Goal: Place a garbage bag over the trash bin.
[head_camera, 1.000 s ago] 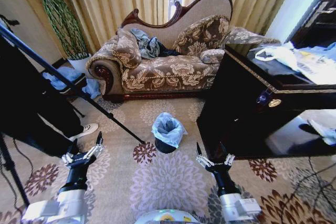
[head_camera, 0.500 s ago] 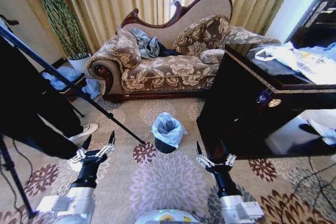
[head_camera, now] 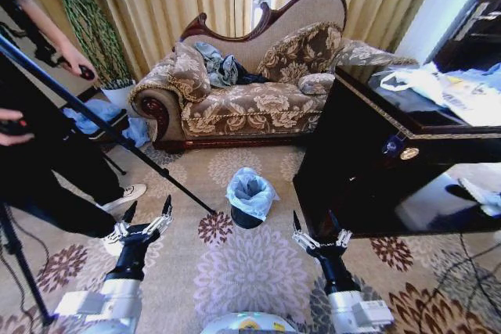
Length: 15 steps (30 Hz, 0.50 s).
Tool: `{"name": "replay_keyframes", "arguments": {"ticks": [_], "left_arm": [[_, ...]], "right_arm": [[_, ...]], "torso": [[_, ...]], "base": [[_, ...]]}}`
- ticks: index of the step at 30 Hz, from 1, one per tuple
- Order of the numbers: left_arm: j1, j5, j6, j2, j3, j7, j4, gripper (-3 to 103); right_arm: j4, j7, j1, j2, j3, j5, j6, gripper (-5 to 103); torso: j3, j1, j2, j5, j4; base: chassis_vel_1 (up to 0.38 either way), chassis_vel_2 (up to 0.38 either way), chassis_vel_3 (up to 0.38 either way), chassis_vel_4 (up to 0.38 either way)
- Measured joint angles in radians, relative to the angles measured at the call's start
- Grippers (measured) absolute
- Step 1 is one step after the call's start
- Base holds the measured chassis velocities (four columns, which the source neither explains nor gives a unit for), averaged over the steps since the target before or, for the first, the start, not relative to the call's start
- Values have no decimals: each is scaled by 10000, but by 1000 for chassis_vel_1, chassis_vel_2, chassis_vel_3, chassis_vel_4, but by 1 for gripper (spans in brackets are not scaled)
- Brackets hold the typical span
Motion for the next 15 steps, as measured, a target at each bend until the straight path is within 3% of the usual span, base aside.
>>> {"name": "replay_keyframes", "arguments": {"ticks": [15], "left_arm": [[-1,-9,0,0,-5,-8,0,100]], "right_arm": [[-9,3,8,-9,1,12,-11,100]], "torso": [[0,0,0,0,0]], "base": [[0,0,0,0]]}}
